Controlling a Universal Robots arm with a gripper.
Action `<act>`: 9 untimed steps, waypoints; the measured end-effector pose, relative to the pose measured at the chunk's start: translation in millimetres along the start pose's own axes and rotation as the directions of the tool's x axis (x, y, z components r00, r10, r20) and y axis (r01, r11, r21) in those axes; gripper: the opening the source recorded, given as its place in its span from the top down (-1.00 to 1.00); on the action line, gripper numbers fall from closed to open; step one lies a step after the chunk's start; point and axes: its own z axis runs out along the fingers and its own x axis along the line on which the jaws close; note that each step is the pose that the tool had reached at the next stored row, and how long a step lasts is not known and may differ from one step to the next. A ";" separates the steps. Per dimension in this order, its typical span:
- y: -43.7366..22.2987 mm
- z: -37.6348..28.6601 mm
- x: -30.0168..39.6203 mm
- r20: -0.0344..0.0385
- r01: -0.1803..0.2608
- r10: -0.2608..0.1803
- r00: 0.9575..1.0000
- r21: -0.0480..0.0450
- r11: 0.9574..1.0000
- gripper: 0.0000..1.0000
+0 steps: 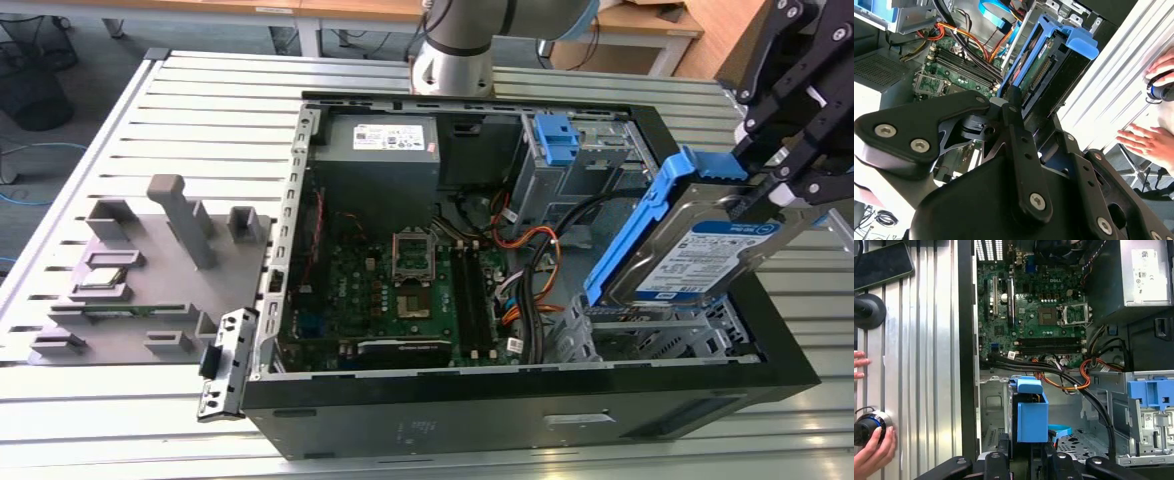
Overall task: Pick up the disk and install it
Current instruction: 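Pick up the disk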
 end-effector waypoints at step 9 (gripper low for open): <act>-4.1 3.2 0.1 0.000 0.000 0.000 1.000 0.000 1.000 0.30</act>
